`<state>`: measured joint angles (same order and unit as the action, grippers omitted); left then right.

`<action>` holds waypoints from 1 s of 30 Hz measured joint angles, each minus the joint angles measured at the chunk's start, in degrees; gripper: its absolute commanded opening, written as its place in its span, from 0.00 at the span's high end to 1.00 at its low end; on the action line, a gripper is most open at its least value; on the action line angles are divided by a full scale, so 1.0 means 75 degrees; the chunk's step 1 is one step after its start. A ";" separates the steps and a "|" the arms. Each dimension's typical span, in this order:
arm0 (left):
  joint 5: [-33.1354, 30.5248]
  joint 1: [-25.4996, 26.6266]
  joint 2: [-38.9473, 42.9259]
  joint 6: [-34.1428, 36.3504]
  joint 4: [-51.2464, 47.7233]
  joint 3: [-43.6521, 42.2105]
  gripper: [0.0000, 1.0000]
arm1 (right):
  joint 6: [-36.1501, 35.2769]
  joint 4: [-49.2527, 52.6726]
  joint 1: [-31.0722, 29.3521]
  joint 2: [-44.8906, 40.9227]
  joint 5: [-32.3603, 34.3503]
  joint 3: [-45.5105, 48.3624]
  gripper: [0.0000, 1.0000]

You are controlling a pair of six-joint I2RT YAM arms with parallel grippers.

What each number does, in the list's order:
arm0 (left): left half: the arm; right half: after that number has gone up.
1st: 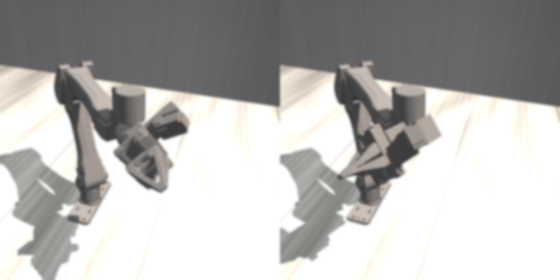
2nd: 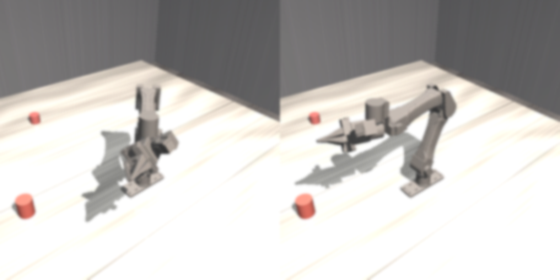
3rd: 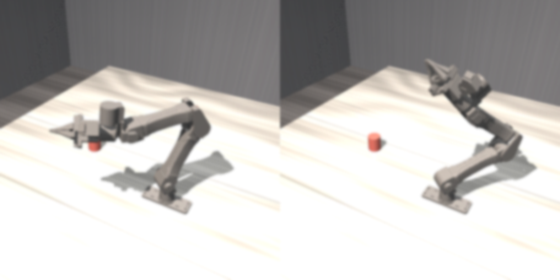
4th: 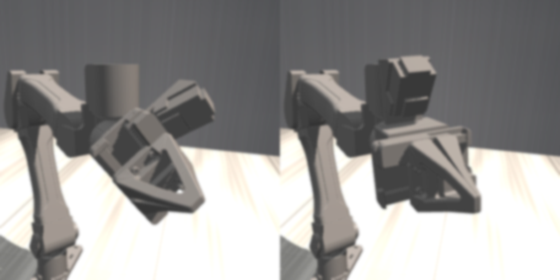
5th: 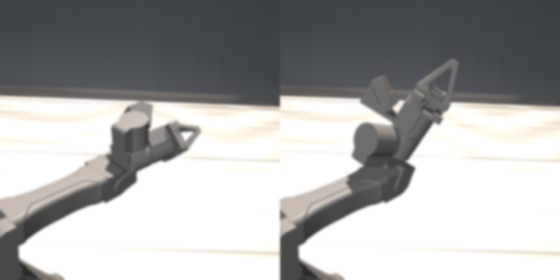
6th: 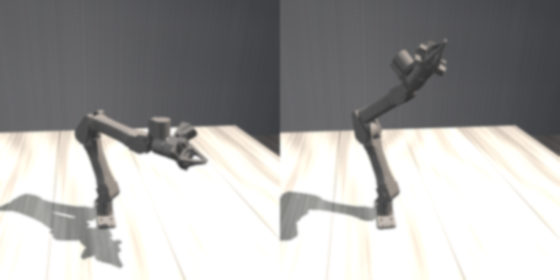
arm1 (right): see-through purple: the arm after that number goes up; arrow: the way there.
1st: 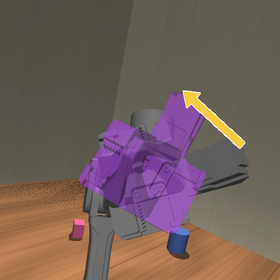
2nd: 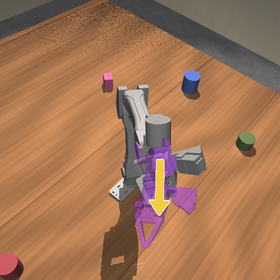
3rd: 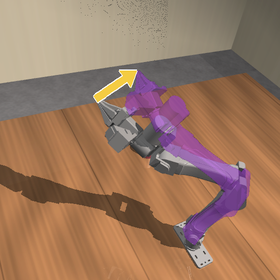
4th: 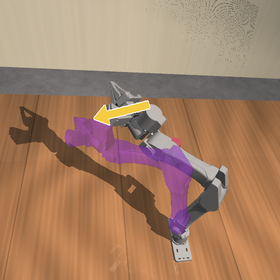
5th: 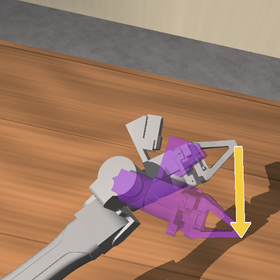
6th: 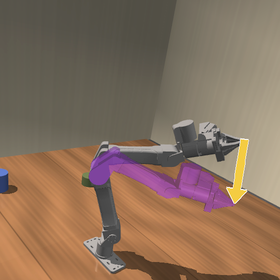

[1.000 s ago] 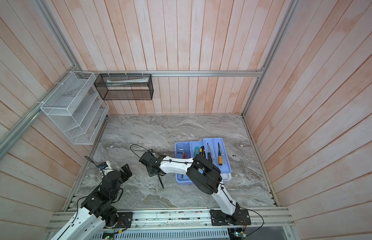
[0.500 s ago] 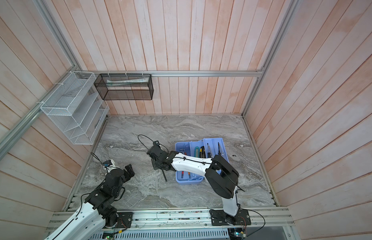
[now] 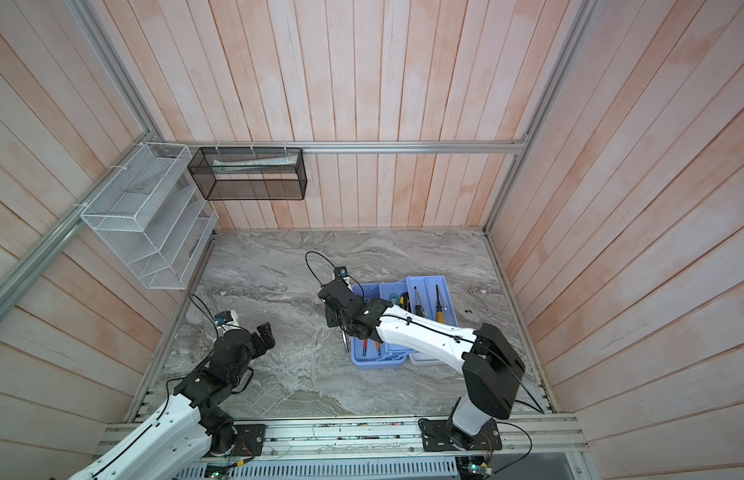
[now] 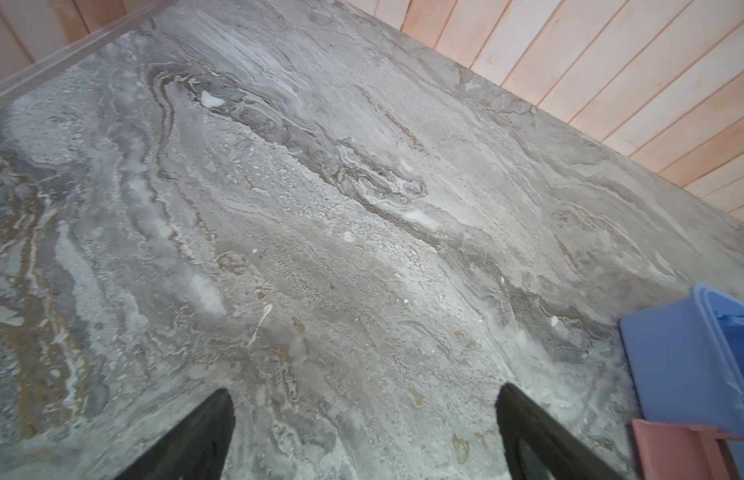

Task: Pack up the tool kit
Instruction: 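Lift the black hex key and carry it toward the tray, then lower the black hex key into the compartment while the left arm lifts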

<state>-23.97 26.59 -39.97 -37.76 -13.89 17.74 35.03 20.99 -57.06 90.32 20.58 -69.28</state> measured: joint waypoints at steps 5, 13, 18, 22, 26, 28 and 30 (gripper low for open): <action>0.0446 0.0009 -0.0836 0.0341 0.0624 0.0414 0.00 | 0.0204 0.0184 0.0306 -0.0720 0.0376 0.0204 1.00; 0.0912 0.0012 -0.1279 0.0877 0.1352 0.0793 0.00 | 0.0627 0.0848 0.0734 -0.0930 0.0799 0.0434 1.00; 0.1023 0.0012 -0.1361 0.1163 0.1536 0.0857 0.00 | 0.0965 0.1064 0.0772 -0.0930 0.0953 0.0627 1.00; 0.1180 0.0012 -0.1358 0.1183 0.1626 0.0857 0.00 | 0.1198 0.1326 0.0880 -0.0915 0.1052 0.0734 1.00; 0.1387 0.0012 -0.1376 0.1180 0.1804 0.0857 0.00 | 0.1306 0.1373 0.0915 -0.0810 0.1014 0.0731 1.00; 0.1451 0.0012 -0.1443 0.1183 0.1903 0.0857 0.00 | 0.1297 0.1364 0.0915 -0.0685 0.0863 0.0731 1.00; 0.1501 0.0012 -0.1536 0.1183 0.1973 0.0857 0.00 | 0.1297 0.1349 0.0915 -0.0510 0.0726 0.0723 1.00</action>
<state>-12.71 26.68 -51.48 -28.88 0.91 24.16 44.75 31.11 -50.19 86.50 26.02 -63.86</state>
